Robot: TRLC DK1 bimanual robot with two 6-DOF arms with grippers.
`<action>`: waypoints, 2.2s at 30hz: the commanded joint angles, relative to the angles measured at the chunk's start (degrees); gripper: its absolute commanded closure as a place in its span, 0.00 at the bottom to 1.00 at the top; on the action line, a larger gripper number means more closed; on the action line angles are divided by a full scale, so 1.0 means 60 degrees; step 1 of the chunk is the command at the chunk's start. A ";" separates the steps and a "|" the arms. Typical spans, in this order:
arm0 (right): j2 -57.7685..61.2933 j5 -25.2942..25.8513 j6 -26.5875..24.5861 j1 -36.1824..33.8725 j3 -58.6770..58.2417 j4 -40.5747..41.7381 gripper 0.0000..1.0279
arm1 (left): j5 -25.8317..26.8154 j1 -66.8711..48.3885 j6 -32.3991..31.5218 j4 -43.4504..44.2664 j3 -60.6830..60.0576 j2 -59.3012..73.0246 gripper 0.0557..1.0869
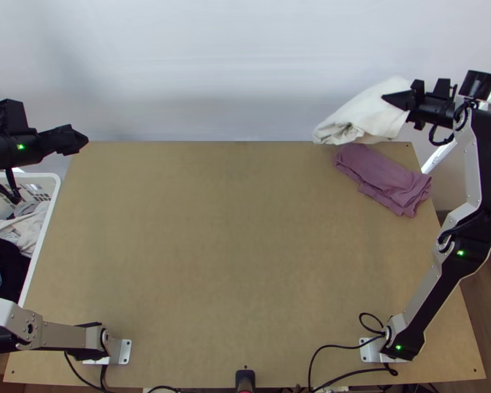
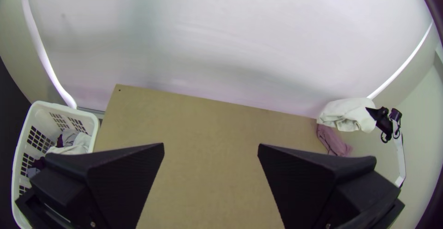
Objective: Fold the t-shirt
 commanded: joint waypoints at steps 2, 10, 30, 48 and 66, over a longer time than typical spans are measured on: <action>0.0186 -0.0339 -0.0405 -0.0283 0.0236 -0.0291 0.97 | -0.0001 -0.0076 0.0053 0.0050 -0.0054 0.0089 0.04; 0.0450 -0.0251 -0.1694 -0.0825 0.0148 -0.1755 0.97 | -0.0001 -0.0252 -0.0049 0.0094 -0.0039 0.0133 0.04; 0.0918 0.1931 -0.4360 -0.2714 -0.0760 -0.4890 0.04 | -0.0001 -0.0516 -0.0210 0.0225 -0.0039 0.0133 0.04; -0.2392 0.6385 -0.5107 -0.2890 -0.3016 -0.1096 0.04 | 0.0013 -0.0399 -0.0225 0.0225 -0.0025 -0.0014 0.04; -0.2246 1.0384 -0.6308 -0.0371 -0.8744 0.7898 0.04 | -0.0001 0.0260 -0.0196 0.0196 0.0297 -0.0175 0.04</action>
